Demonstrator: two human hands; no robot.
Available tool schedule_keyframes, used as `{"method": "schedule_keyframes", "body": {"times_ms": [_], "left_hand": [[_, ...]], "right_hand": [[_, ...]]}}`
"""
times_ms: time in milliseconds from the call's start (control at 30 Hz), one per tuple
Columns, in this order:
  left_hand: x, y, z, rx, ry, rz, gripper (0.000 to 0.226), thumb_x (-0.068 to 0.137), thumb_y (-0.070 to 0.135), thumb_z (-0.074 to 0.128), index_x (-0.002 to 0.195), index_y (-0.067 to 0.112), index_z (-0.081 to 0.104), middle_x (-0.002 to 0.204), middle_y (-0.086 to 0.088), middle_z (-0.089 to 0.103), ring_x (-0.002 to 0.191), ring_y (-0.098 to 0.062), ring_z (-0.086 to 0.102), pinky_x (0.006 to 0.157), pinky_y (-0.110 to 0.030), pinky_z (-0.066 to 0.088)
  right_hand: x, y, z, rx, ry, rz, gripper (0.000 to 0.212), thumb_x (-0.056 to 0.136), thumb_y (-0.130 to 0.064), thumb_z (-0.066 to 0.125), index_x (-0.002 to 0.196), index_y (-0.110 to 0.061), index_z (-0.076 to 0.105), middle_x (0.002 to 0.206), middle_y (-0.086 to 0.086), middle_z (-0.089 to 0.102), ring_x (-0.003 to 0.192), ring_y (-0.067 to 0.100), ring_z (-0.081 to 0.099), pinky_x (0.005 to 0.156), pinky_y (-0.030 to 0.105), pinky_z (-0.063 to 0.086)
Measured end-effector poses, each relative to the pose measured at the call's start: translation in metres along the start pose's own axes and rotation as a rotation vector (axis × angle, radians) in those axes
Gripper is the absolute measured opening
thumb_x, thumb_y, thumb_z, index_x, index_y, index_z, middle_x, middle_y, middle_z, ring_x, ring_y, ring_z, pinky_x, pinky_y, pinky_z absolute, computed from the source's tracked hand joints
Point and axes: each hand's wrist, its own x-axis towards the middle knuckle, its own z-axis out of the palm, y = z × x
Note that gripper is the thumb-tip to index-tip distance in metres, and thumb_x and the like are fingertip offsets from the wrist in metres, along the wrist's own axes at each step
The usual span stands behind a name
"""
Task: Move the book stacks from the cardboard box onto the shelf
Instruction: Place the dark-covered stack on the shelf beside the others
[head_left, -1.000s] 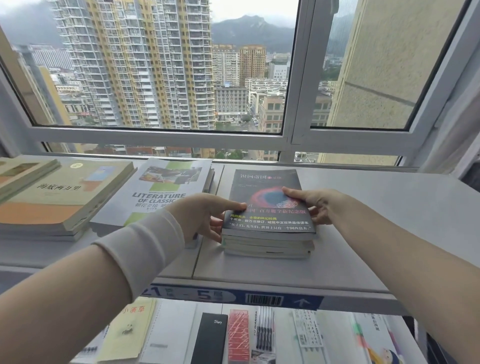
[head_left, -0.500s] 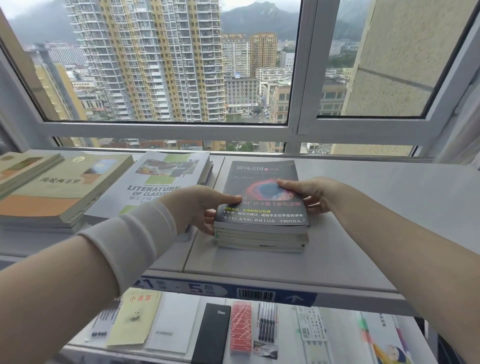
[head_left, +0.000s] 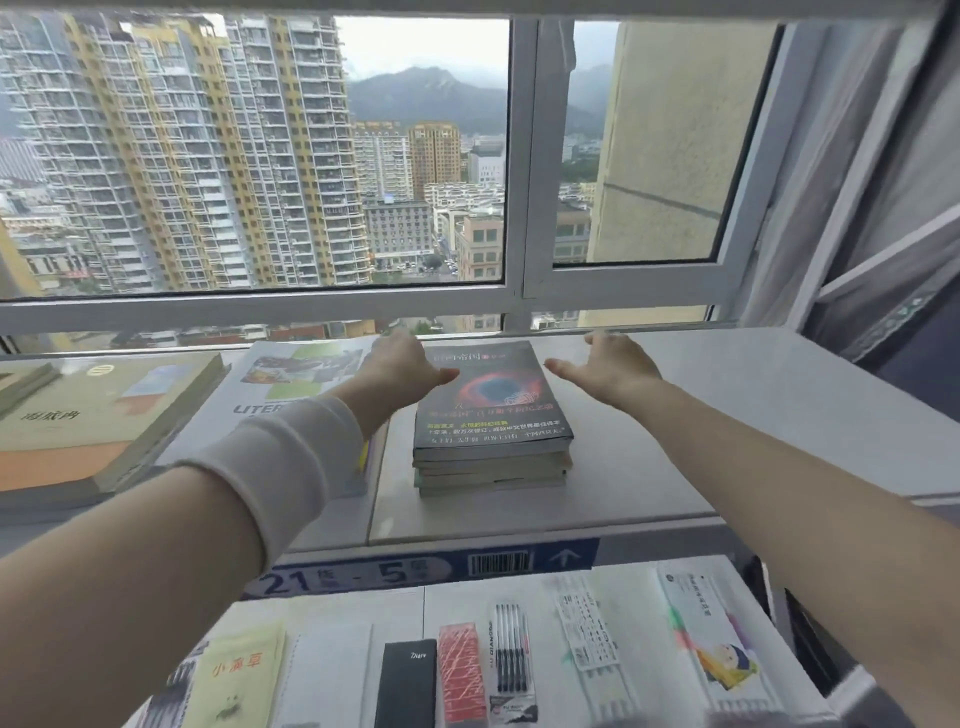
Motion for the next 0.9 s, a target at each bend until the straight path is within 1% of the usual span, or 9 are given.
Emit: {"method": "schedule_keyframes", "body": {"times_ms": [33, 67, 133, 200, 267, 400, 533, 733, 900], "left_hand": [[-0.004, 0.002, 0.0, 0.024, 0.032, 0.066, 0.062, 0.087, 0.039, 0.061, 0.129, -0.004, 0.043, 0.13, -0.02, 0.051, 0.115, -0.031, 0.052, 0.092, -0.036, 0.044], [-0.01, 0.004, 0.002, 0.054, 0.058, 0.132, 0.069, 0.087, 0.039, 0.062, 0.136, -0.003, 0.038, 0.136, -0.02, 0.047, 0.124, -0.032, 0.047, 0.1, -0.039, 0.04], [-0.025, 0.009, 0.011, 0.142, 0.102, 0.261, 0.069, 0.087, 0.04, 0.061, 0.139, 0.003, 0.035, 0.138, -0.018, 0.045, 0.129, -0.031, 0.042, 0.102, -0.041, 0.039], [-0.043, 0.017, 0.022, 0.192, 0.113, 0.373, 0.066, 0.088, 0.039, 0.059, 0.14, 0.005, 0.035, 0.14, -0.017, 0.044, 0.131, -0.033, 0.04, 0.104, -0.042, 0.037], [-0.063, 0.03, 0.034, 0.171, 0.092, 0.459, 0.062, 0.089, 0.036, 0.059, 0.138, 0.006, 0.037, 0.14, -0.016, 0.043, 0.131, -0.033, 0.039, 0.106, -0.043, 0.034], [-0.115, 0.077, 0.061, 0.158, 0.029, 0.608, 0.06, 0.089, 0.037, 0.057, 0.138, 0.008, 0.038, 0.139, -0.016, 0.044, 0.128, -0.033, 0.041, 0.105, -0.043, 0.033], [-0.188, 0.14, 0.087, 0.121, -0.035, 0.743, 0.06, 0.09, 0.037, 0.056, 0.139, 0.009, 0.037, 0.139, -0.016, 0.044, 0.127, -0.034, 0.041, 0.103, -0.043, 0.033], [-0.342, 0.242, 0.143, 0.079, -0.135, 0.952, 0.058, 0.089, 0.036, 0.056, 0.137, 0.007, 0.038, 0.138, -0.017, 0.044, 0.129, -0.034, 0.039, 0.105, -0.043, 0.031], [-0.502, 0.315, 0.206, 0.193, -0.207, 1.148, 0.058, 0.091, 0.04, 0.052, 0.138, 0.01, 0.036, 0.138, -0.013, 0.043, 0.129, -0.032, 0.039, 0.106, -0.041, 0.03]], "right_hand": [[-0.013, 0.001, -0.002, -0.034, 0.037, -0.011, 0.074, 0.082, -0.057, 0.055, 0.132, -0.004, 0.043, 0.138, 0.015, 0.048, 0.126, 0.032, 0.045, 0.099, 0.04, 0.04], [-0.027, 0.002, -0.004, -0.072, 0.065, -0.021, 0.073, 0.083, -0.055, 0.055, 0.134, -0.004, 0.041, 0.139, 0.015, 0.046, 0.127, 0.032, 0.044, 0.101, 0.04, 0.038], [-0.058, 0.009, -0.007, -0.18, 0.12, -0.039, 0.072, 0.086, -0.051, 0.053, 0.138, -0.006, 0.036, 0.14, 0.015, 0.043, 0.128, 0.031, 0.041, 0.103, 0.04, 0.034], [-0.091, 0.021, -0.012, -0.268, 0.186, -0.042, 0.071, 0.088, -0.047, 0.052, 0.141, -0.006, 0.031, 0.144, 0.015, 0.04, 0.132, 0.03, 0.036, 0.108, 0.038, 0.03], [-0.128, 0.038, -0.02, -0.319, 0.213, 0.002, 0.071, 0.089, -0.046, 0.051, 0.143, -0.007, 0.028, 0.148, 0.015, 0.036, 0.138, 0.03, 0.03, 0.112, 0.038, 0.025], [-0.206, 0.085, -0.057, -0.347, 0.243, 0.182, 0.071, 0.091, -0.044, 0.049, 0.146, -0.008, 0.023, 0.152, 0.013, 0.029, 0.141, 0.03, 0.024, 0.115, 0.039, 0.02], [-0.294, 0.146, -0.101, -0.403, 0.308, 0.366, 0.074, 0.09, -0.046, 0.049, 0.146, -0.005, 0.021, 0.152, 0.015, 0.029, 0.141, 0.031, 0.024, 0.114, 0.039, 0.02], [-0.464, 0.251, -0.165, -0.513, 0.332, 0.617, 0.076, 0.091, -0.049, 0.044, 0.147, -0.006, 0.018, 0.153, 0.016, 0.027, 0.143, 0.032, 0.019, 0.117, 0.043, 0.016], [-0.629, 0.337, -0.201, -0.566, 0.293, 0.847, 0.076, 0.091, -0.053, 0.04, 0.147, -0.007, 0.018, 0.152, 0.015, 0.028, 0.143, 0.033, 0.019, 0.117, 0.044, 0.017]]}}
